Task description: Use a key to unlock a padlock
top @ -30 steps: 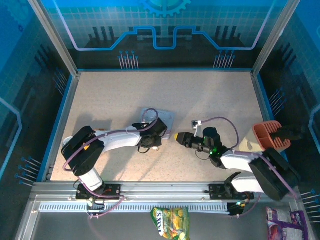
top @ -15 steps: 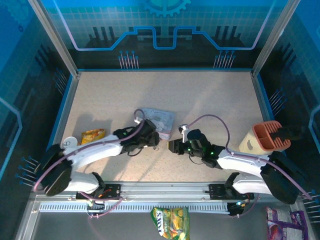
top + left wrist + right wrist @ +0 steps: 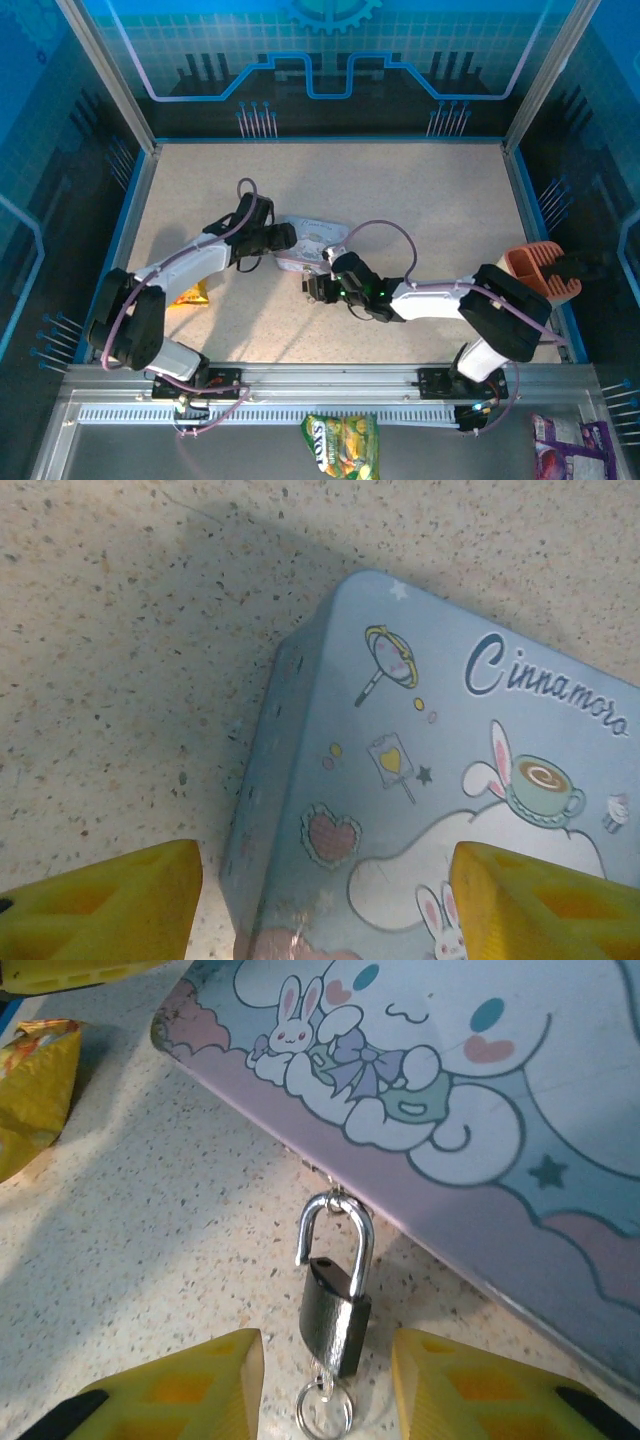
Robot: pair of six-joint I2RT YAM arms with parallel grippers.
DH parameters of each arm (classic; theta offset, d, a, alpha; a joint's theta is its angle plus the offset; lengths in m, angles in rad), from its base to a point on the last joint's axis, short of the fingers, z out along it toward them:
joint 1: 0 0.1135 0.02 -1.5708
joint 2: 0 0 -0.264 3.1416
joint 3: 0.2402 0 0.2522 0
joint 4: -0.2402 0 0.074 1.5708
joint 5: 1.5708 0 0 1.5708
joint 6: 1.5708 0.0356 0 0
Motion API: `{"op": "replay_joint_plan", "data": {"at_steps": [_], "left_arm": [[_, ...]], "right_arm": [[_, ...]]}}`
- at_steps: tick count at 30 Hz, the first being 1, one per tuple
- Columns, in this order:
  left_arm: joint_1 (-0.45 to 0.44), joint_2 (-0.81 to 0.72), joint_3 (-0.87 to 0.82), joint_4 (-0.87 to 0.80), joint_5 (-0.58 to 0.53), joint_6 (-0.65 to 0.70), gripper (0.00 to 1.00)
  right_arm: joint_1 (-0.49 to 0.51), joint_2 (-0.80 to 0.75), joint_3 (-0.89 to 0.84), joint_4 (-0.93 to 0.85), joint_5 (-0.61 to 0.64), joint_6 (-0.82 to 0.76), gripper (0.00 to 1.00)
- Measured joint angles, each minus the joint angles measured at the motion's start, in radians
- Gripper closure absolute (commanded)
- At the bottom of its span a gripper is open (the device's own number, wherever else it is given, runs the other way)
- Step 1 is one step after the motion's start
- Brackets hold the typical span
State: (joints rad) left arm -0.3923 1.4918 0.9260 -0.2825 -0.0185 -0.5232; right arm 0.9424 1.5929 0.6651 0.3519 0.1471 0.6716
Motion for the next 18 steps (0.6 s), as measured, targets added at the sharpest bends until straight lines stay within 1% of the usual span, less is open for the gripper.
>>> {"op": "replay_joint_plan", "data": {"at_steps": [5, 10, 14, 16, 18], "left_arm": [[0.008, 0.051, 0.033, 0.009, 0.036, 0.01, 0.33], [0.014, 0.08, 0.033, 0.029, 0.045, 0.009, 0.36], [0.014, 0.101, 0.029, 0.034, 0.041, 0.001, 0.35], [0.014, 0.101, 0.025, 0.039, 0.035, -0.002, 0.35], [0.014, 0.101, 0.02, 0.049, 0.031, -0.006, 0.35]], "right_arm": [[-0.003, 0.074, 0.034, 0.005, -0.002, 0.001, 0.62], [-0.028, 0.13, 0.051, 0.02, -0.028, 0.005, 0.62], [-0.052, 0.169, 0.069, 0.044, -0.058, 0.016, 0.66], [-0.06, 0.179, 0.07, 0.066, -0.077, 0.021, 0.67], [-0.067, 0.188, 0.07, 0.087, -0.095, 0.028, 0.71]]}}
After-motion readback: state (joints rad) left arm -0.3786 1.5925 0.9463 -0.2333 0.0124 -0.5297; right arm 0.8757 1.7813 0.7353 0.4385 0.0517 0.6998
